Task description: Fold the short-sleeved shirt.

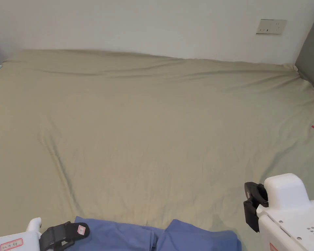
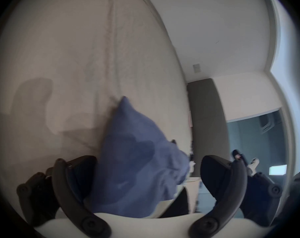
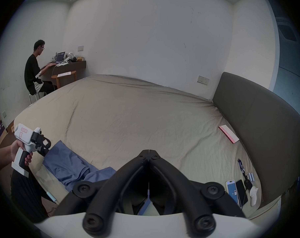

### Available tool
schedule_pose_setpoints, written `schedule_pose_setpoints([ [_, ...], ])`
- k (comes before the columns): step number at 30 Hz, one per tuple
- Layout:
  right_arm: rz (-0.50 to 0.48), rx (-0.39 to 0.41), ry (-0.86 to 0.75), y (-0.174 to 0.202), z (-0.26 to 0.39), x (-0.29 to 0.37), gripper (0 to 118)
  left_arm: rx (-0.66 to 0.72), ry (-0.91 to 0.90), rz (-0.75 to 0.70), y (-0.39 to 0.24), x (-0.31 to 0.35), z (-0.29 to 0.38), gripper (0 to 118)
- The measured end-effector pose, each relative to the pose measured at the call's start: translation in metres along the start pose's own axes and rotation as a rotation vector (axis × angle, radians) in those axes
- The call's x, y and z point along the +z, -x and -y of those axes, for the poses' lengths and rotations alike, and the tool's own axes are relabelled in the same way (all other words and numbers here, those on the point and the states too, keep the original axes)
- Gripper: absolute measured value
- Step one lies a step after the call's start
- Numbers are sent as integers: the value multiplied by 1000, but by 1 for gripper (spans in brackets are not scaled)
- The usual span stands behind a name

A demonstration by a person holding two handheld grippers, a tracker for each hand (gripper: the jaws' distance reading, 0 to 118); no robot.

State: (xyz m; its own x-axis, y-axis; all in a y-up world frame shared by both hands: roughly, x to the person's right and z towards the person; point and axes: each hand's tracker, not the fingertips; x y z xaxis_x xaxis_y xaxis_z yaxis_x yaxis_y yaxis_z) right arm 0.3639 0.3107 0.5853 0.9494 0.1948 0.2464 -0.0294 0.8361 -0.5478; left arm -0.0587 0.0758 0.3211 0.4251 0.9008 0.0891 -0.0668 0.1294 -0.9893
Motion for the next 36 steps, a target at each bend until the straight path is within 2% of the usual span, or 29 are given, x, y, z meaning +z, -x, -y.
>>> schedule_pose_setpoints([
  [1,-3,3,1,1,0,-1,2,75,33,22,2,-7,0,111],
  [2,-8,7,6,2,0,-2,2,99,27,-9,3,-13,3,101],
  [3,-11,11,10,3,1,-4,2,70,23,-73,2,-20,5,65],
  [4,-11,15,14,4,2,-5,2,-27,50,-209,-3,-28,7,19],
  [5,-12,17,18,5,2,-6,2,-105,54,-332,-6,-34,11,11],
  [7,-16,16,23,5,2,-6,2,-80,22,-245,-12,-30,9,11],
  [13,-18,25,25,7,1,-7,2,-376,14,-501,-56,-23,17,11],
  [15,-20,23,20,7,-1,-6,2,-386,-16,-546,-64,-16,18,11],
  [19,-24,23,10,9,-3,-4,2,-498,-118,-691,-74,7,8,11],
  [23,-29,27,7,10,-2,-2,2,-489,-182,-790,-81,48,-11,11],
  [27,-41,9,3,9,-2,-4,2,-543,-290,-1039,-114,76,-16,11],
  [36,-61,6,-18,12,-6,-1,2,-468,-186,-703,-180,53,6,11],
])
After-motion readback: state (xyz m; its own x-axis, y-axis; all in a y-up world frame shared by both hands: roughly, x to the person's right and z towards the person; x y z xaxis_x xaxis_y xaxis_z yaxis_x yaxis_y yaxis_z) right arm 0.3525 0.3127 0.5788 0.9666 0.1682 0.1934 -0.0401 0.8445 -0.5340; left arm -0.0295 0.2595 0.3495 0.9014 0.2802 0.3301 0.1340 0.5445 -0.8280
